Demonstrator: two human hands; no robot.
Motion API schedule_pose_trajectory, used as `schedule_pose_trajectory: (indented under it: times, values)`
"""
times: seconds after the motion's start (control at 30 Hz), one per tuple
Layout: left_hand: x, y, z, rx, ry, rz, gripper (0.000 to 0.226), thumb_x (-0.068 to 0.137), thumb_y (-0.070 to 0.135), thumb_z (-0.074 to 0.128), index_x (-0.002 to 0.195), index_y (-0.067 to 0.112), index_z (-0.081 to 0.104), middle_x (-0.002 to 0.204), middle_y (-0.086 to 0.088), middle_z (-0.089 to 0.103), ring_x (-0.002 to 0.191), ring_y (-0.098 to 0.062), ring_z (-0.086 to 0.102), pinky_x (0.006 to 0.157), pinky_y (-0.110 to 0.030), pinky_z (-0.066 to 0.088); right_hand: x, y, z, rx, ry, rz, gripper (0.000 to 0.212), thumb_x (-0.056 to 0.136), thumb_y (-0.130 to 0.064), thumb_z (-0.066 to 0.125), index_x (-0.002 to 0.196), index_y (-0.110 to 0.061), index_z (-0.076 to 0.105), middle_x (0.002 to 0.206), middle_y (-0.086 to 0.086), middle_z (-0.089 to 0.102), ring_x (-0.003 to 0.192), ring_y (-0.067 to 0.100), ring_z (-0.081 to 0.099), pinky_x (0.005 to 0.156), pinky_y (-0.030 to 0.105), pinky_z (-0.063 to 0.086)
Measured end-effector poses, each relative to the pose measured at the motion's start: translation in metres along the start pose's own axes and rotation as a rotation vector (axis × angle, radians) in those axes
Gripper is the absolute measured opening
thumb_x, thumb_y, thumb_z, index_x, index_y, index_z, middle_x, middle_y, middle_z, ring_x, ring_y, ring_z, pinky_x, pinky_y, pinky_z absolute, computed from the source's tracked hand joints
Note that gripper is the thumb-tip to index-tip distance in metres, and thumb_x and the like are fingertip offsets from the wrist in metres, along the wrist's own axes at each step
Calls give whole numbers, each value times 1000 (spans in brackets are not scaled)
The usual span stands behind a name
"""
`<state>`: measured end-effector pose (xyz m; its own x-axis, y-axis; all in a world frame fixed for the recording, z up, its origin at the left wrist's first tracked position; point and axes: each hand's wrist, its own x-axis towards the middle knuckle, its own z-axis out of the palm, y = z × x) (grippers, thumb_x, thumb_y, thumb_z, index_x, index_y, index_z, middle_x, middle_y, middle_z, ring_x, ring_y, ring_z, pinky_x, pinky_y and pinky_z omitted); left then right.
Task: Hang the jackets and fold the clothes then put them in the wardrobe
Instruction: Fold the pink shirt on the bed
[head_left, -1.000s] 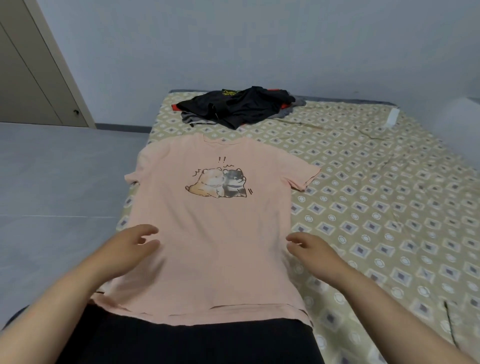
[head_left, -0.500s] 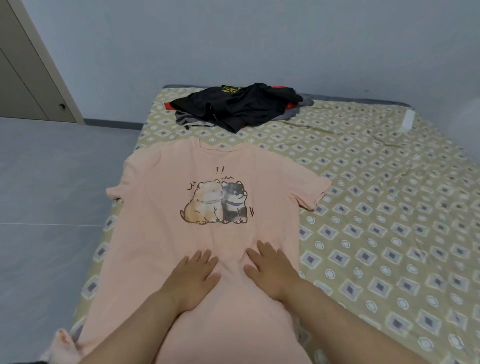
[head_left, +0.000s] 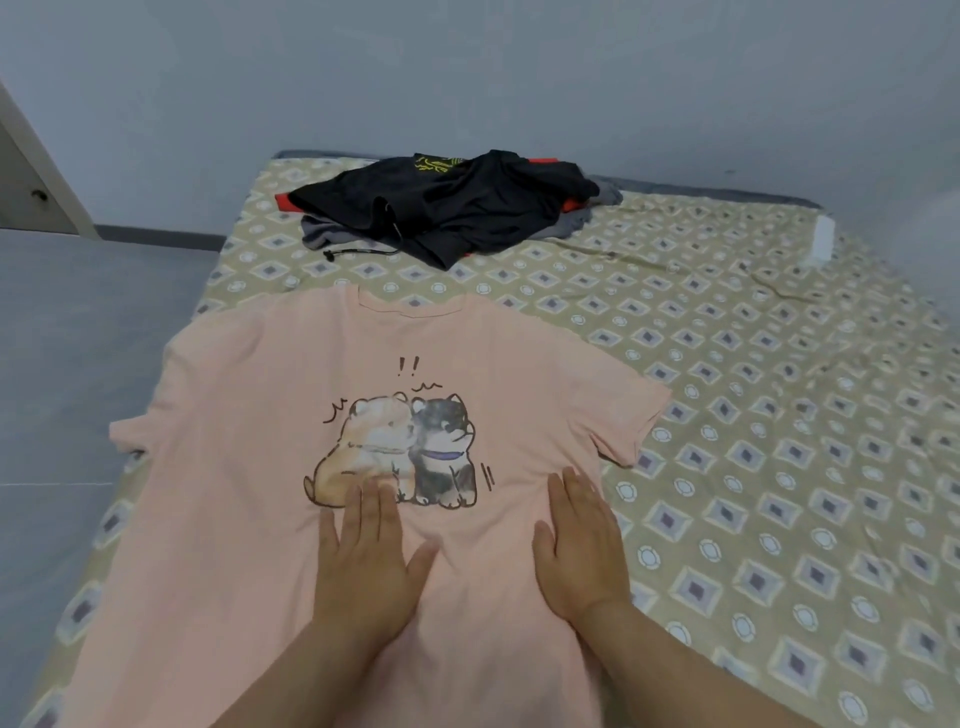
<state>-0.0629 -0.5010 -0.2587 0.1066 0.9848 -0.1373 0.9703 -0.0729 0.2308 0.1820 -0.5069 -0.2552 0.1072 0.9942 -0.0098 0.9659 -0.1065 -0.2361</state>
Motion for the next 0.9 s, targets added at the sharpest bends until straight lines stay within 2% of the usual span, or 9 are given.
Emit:
schedule_pose_trajectory:
  times: [0.1,0.23,0.33,0.43,0.5,0.57,0.63,0.77,0.9]
  values:
    - [37,25,-3,-24,67,13,101,84,74,4,155,3,16,163,-16,14,153,-30,6,121,-46,-7,1,0,6,-2,-1,6,65,97,-35,40,157,-16,26,166,5,18,153,21,14,119,27,-4]
    - [53,45,-4,-18,79,181,78,88,58,32,149,9,43,157,-12,35,147,-28,29,120,-44,8,2,1,7,4,2,2,67,93,-38,40,156,-16,31,164,5,23,152,21,19,120,30,4]
    - [55,42,-2,-50,33,164,75,86,57,31,147,17,47,157,-5,37,148,-21,29,121,-40,5,2,2,6,203,92,60,50,91,-24,57,139,-11,56,151,4,46,143,24,38,118,34,23]
    - [56,39,-3,-92,54,140,73,84,56,33,144,19,51,155,-2,40,147,-19,32,121,-36,4,22,1,-9,614,351,350,22,86,-6,62,102,-16,71,110,-8,65,114,26,61,96,29,43]
    - [56,39,-3,-110,53,137,69,82,53,38,138,18,58,150,-3,48,142,-21,40,119,-36,8,55,9,-24,776,491,705,20,84,-13,59,102,-12,67,105,2,63,106,31,59,90,33,45]
    - [56,38,0,-126,79,143,65,81,50,42,132,17,63,145,-4,54,138,-23,46,118,-37,13,88,26,-36,843,520,1084,32,83,-27,57,101,-2,63,108,15,64,100,37,60,89,41,49]
    - [57,37,1,-146,105,142,63,79,49,43,128,16,67,141,-5,57,135,-24,51,116,-38,17,114,35,-48,918,422,1259,35,79,-36,60,87,-2,59,93,12,63,84,36,60,83,44,52]
    - [59,37,2,-165,106,152,63,76,47,44,125,15,69,138,-6,60,131,-25,54,114,-39,21,154,49,-63,1146,288,1164,48,73,-34,82,108,-10,60,93,6,65,79,28,60,84,38,51]
    - [59,36,1,-181,87,150,63,75,46,45,124,15,69,137,-6,61,129,-26,56,115,-35,16,185,54,-66,946,212,970,41,87,-20,68,127,-17,59,120,7,63,98,29,59,90,33,49]
